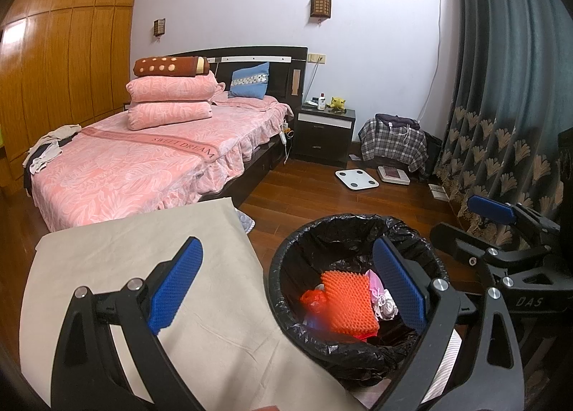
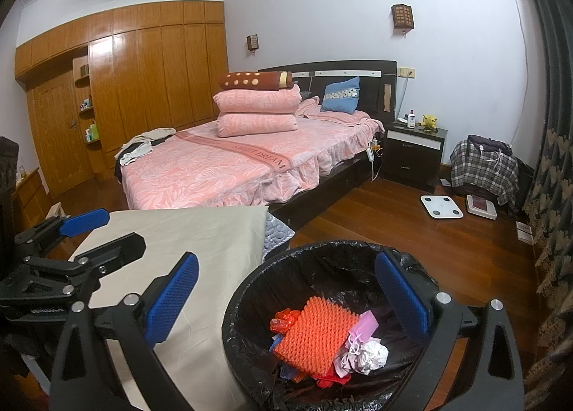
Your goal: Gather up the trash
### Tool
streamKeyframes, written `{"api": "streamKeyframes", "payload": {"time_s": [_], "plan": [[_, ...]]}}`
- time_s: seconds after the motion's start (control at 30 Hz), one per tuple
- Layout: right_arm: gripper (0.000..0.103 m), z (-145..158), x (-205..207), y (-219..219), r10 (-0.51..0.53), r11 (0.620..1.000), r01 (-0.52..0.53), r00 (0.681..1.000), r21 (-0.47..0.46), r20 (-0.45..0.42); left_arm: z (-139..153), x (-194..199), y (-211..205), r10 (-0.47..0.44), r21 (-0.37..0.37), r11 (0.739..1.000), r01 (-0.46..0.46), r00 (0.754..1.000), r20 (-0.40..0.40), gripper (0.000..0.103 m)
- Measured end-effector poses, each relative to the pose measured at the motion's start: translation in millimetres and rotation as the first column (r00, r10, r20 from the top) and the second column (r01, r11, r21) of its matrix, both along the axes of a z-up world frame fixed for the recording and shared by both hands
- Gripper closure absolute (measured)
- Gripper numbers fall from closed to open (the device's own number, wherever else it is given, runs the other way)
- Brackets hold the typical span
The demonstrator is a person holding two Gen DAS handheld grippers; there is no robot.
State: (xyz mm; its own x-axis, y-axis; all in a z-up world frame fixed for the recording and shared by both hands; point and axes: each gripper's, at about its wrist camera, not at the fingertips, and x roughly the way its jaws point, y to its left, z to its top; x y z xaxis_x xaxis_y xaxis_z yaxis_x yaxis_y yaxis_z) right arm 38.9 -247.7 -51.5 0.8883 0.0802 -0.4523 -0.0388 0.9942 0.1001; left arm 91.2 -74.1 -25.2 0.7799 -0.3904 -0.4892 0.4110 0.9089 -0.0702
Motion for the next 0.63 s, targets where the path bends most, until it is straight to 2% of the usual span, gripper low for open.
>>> {"api": "streamKeyframes", "payload": {"time_s": [0.63], "plan": [[0.006,-0.3,8.1,3.3,0.004,1.000,-0.004,1.000,-0.002,-0.014,0.1,-1.2,3.6,0.002,0.001,1.000,-0.002,1.000,-0.007,0.010]]}}
